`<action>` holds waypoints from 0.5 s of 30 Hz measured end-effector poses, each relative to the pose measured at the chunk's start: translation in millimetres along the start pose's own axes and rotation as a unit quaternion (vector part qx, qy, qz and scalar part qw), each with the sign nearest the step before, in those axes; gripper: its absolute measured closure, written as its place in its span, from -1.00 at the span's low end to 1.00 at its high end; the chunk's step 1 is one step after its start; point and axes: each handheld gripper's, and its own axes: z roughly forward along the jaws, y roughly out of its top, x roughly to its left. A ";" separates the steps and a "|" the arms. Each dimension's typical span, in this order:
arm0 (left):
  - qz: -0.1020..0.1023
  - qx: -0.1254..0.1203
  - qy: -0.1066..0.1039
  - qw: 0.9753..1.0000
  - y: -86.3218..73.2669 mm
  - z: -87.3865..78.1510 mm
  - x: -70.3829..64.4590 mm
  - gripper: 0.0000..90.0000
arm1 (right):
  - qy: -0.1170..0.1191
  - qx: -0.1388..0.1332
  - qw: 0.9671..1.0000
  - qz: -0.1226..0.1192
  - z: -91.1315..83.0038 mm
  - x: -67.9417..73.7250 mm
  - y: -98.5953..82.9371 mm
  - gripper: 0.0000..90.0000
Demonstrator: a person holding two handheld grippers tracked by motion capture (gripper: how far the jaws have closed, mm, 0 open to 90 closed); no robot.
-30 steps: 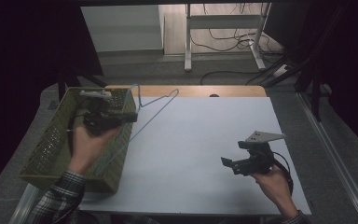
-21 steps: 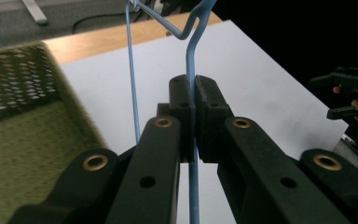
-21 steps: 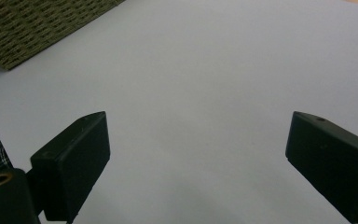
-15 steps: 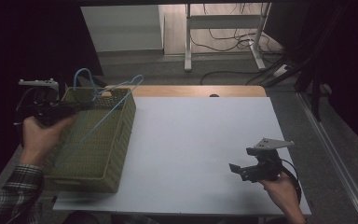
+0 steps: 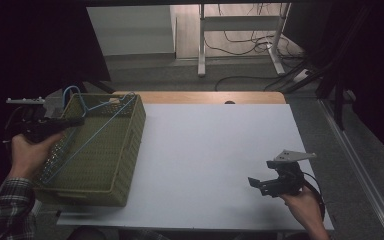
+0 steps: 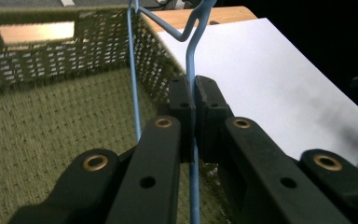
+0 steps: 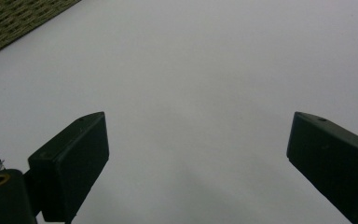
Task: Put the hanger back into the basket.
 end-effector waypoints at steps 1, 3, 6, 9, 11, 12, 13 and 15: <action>-0.004 0.000 0.002 1.000 -3.3 1.3 4.0 0.95 | 0.000 0.000 1.000 0.001 0.3 -0.1 -0.2 -0.89; -0.011 -0.001 0.002 1.000 -9.9 4.0 11.4 0.95 | -0.001 0.001 1.000 0.001 0.7 -0.5 -0.6 -0.89; -0.023 0.004 0.008 1.000 -19.5 9.6 20.7 0.95 | -0.001 0.003 1.000 0.003 1.1 -1.2 -1.4 -0.89; -0.035 0.011 0.014 0.999 -29.1 16.3 29.8 0.94 | -0.001 0.006 1.000 0.002 2.2 -1.6 -2.2 -0.89; -0.046 0.016 0.019 0.999 -35.1 20.7 35.6 0.94 | 0.000 0.010 1.000 0.002 3.2 -1.6 -2.6 -0.89; -0.052 0.019 0.021 0.998 -37.7 22.7 38.5 0.94 | 0.001 0.010 1.000 0.001 3.9 -1.5 -2.8 -0.89; -0.057 0.022 0.025 0.998 -40.0 24.6 41.2 0.94 | 0.001 0.012 1.000 0.000 4.3 -1.4 -2.9 -0.89; -0.057 0.037 0.041 0.997 -43.1 28.9 44.9 0.94 | 0.000 0.013 1.000 -0.001 5.1 -1.1 -3.2 -0.88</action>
